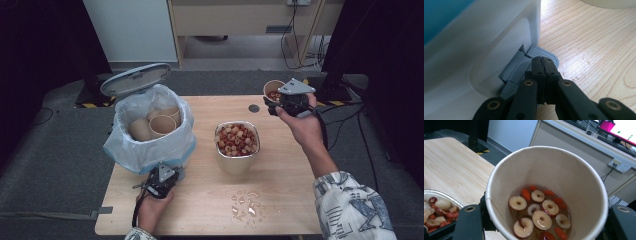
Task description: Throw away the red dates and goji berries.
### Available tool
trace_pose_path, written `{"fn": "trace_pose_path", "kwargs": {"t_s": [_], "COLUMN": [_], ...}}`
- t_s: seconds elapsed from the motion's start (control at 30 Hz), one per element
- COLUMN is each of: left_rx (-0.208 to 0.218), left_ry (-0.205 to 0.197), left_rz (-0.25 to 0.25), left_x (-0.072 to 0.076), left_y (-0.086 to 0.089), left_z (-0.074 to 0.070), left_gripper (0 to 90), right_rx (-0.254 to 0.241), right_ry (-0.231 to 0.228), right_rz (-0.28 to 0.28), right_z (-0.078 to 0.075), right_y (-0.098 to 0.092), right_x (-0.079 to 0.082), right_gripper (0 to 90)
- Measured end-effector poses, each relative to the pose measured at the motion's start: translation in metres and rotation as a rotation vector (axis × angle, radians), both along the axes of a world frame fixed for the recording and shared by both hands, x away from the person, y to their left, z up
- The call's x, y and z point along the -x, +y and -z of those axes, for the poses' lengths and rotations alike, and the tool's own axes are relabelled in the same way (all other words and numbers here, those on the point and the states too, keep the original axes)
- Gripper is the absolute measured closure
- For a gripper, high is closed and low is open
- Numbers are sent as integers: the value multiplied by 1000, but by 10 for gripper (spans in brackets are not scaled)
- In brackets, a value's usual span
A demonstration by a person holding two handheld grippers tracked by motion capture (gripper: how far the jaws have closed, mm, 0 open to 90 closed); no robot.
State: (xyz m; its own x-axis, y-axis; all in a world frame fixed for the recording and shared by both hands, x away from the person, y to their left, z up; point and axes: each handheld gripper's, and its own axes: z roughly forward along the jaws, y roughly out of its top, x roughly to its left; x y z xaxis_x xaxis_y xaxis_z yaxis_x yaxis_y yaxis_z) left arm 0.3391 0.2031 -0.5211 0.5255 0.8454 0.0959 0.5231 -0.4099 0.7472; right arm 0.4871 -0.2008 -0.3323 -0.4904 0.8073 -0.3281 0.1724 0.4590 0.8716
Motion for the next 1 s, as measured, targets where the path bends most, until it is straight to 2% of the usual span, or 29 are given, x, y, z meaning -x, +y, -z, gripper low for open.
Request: {"fn": "trace_pose_path", "kwargs": {"t_s": [0.13,0.33,0.53,1.0], "left_rx": [-3,-3,-5,-3], "left_ry": [-2,-2,-2,0], "left_rz": [2,1,1,1], "left_x": [0,0,0,0], "left_y": [0,0,0,0], "left_z": [0,0,0,0], "left_gripper": [883,883,883,883], "right_rx": [33,53,116,176], "right_ry": [-28,-61,-99,-133], "right_rz": [-30,-32,-81,-114], "right_z": [-6,-16,-21,-23], "right_y": [6,7,16,27], "right_x": [2,2,4,3], "right_gripper": [319,320,321,322]}}
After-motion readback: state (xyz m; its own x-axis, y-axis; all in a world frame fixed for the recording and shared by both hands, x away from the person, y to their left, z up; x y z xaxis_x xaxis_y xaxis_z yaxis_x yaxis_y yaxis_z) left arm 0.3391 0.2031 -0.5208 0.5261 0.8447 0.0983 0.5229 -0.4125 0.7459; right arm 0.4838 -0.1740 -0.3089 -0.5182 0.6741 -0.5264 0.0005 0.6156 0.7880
